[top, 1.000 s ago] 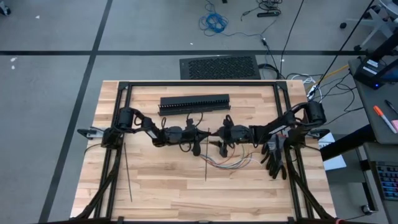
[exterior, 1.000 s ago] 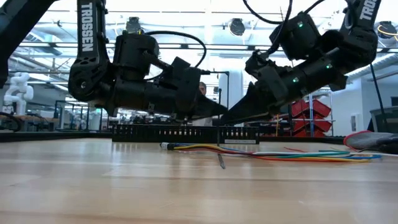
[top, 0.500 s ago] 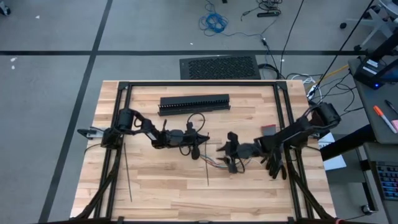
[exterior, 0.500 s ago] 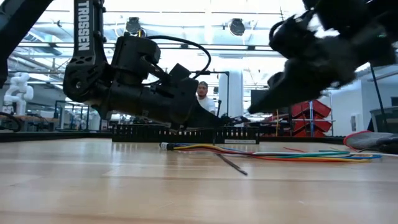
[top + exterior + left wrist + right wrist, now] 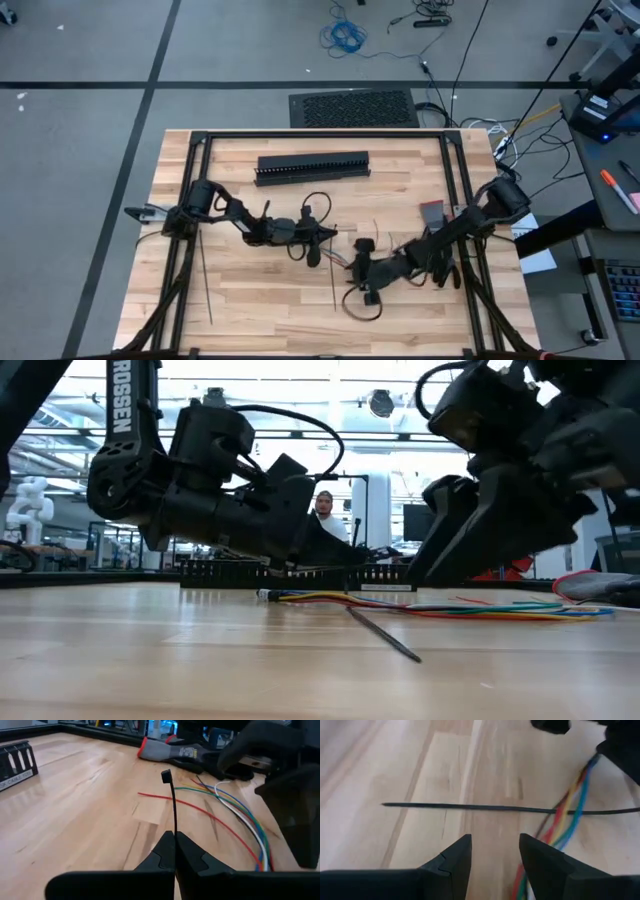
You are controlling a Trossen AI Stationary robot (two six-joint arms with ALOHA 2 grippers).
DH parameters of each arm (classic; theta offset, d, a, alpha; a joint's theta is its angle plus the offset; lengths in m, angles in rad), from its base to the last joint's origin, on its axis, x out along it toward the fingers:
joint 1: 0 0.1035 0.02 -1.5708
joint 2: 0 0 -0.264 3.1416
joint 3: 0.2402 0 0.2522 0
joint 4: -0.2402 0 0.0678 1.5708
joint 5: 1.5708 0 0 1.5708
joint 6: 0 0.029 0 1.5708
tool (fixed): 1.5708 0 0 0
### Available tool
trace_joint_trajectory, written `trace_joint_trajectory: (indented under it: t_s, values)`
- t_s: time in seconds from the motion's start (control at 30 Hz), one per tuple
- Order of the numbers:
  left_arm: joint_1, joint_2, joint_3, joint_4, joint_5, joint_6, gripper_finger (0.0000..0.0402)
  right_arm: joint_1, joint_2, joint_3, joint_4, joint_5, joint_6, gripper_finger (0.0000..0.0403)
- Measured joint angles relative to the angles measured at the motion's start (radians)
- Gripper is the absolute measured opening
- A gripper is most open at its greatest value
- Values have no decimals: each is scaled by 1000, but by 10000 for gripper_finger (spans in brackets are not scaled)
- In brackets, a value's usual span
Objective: Ziptie cables
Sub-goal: Wrap the cable wires with the black zip tie
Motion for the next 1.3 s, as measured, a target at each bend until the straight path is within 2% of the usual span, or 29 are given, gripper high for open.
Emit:
trace_joint_trajectory:
  t_s: [0.13, 0.37, 0.57, 1.0, 1.3]
  values:
    - [-18, 0, 0, -16, -28, 22, 0, 13, 46, 51, -47, 21, -6, 160]
    - [-23, 2, 0, -42, -35, 23, 0, 16, 54, 57, -45, 28, 7, 160]
    - [-23, 2, 0, -65, -58, 29, 0, 46, 78, 57, -41, 98, 16, 160]
    - [-23, 21, 0, -79, -85, 56, 0, 52, 181, 61, 105, 198, -32, 160]
    - [-23, 101, 2, 71, -93, 51, 0, 52, 184, 58, 133, 229, -54, 160]
